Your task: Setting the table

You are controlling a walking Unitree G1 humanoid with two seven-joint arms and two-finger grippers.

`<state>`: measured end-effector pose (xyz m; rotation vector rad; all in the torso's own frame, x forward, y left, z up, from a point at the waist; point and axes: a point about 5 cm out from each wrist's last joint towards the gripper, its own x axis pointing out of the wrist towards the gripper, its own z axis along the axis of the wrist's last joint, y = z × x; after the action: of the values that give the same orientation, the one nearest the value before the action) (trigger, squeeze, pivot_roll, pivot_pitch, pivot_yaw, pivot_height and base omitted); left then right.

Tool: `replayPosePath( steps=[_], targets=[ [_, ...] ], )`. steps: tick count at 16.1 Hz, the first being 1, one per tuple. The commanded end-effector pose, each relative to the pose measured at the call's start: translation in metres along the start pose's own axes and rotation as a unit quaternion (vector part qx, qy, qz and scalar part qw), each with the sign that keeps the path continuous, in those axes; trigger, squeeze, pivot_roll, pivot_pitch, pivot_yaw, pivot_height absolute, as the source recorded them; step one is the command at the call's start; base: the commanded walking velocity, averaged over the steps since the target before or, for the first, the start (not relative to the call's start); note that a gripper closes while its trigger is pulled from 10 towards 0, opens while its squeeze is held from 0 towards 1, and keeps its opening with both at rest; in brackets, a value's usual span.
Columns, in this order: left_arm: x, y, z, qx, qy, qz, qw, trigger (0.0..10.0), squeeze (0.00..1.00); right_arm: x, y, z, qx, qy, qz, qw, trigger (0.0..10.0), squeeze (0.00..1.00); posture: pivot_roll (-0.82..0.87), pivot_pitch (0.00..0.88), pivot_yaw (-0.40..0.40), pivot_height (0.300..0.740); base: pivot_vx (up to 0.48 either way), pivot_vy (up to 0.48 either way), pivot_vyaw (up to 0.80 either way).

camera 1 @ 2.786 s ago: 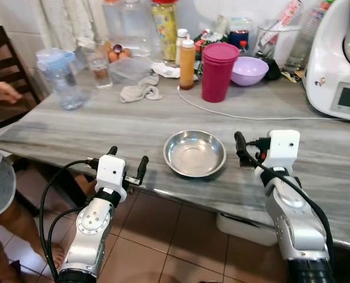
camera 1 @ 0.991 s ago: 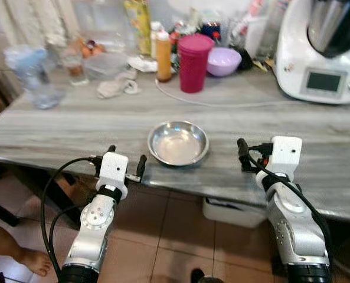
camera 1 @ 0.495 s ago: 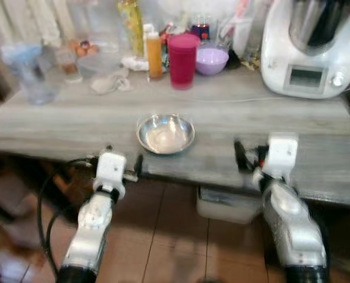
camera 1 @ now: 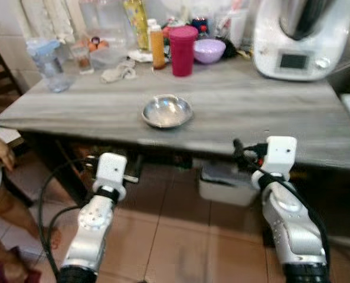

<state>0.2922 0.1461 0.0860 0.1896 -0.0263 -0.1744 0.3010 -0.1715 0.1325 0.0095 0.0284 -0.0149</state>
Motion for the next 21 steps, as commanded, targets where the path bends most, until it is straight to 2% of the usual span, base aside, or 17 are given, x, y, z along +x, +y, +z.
replayPosePath(
  steps=[1, 7, 10, 12, 14, 16, 18, 21],
  targets=[
    [0.0, 0.004, 0.001, 0.01, 0.001, 0.001, 1.0, 10.0, 0.0, 0.001, 0.002, 0.002, 0.005, -0.003, -0.002, 1.0, 10.0, 0.0, -0.22, 0.031, 0.041, 0.74, -0.319, 0.0, 0.0],
    [-0.003, 0.002, 0.005, 0.011, -0.006, -0.021, 1.0, 10.0, 0.0, -0.003, -0.004, 0.001, 0.009, -0.005, -0.024, 1.0, 10.0, 0.0, -0.23, 0.071, 0.079, 0.74, -0.309, 0.0, 0.0],
    [0.002, 0.003, 0.017, 0.0, -0.029, -0.045, 0.999, 10.0, 0.0, -0.005, -0.007, 0.003, 0.014, -0.01, -0.044, 0.999, 10.0, 0.0, -0.24, 0.088, 0.088, 0.74, 0.0, 0.0, 0.0],
    [0.005, 0.009, 0.021, -0.03, -0.04, -0.049, 0.998, 10.0, 0.0, -0.001, -0.001, 0.006, 0.015, -0.018, -0.039, 0.999, 10.0, 0.0, -0.25, 0.056, 0.09, 0.74, 0.0, 0.0, 0.0],
    [0.009, 0.009, 0.026, -0.028, -0.046, -0.028, 0.998, 10.0, 0.0, 0.002, 0.003, 0.006, 0.02, -0.019, -0.032, 0.999, 10.0, 0.0, -0.2, 0.039, 0.091, 0.74, 0.0, 0.0, 0.0],
    [0.01, 0.009, 0.038, -0.04, -0.062, -0.03, 0.997, 10.0, 0.0, 0.008, 0.011, 0.007, 0.014, -0.021, -0.01, 1.0, 10.0, 0.0, -0.18, 0.063, 0.095, 0.74, 0.0, 0.0, 0.0],
    [0.007, 0.01, 0.031, -0.039, -0.052, -0.034, 0.997, 10.0, 0.0, 0.009, 0.014, 0.006, 0.017, -0.02, -0.01, 1.0, 10.0, 0.0, -0.18, 0.077, 0.09, 0.74, 0.0, 0.0, 0.0],
    [0.006, 0.006, 0.031, -0.047, -0.051, -0.032, 0.997, 10.0, 0.0, 0.006, 0.016, 0.008, 0.022, -0.025, -0.008, 0.999, 10.0, 0.0, -0.18, 0.065, 0.092, 0.74, 0.0, -0.123, 0.0]
  ],
)
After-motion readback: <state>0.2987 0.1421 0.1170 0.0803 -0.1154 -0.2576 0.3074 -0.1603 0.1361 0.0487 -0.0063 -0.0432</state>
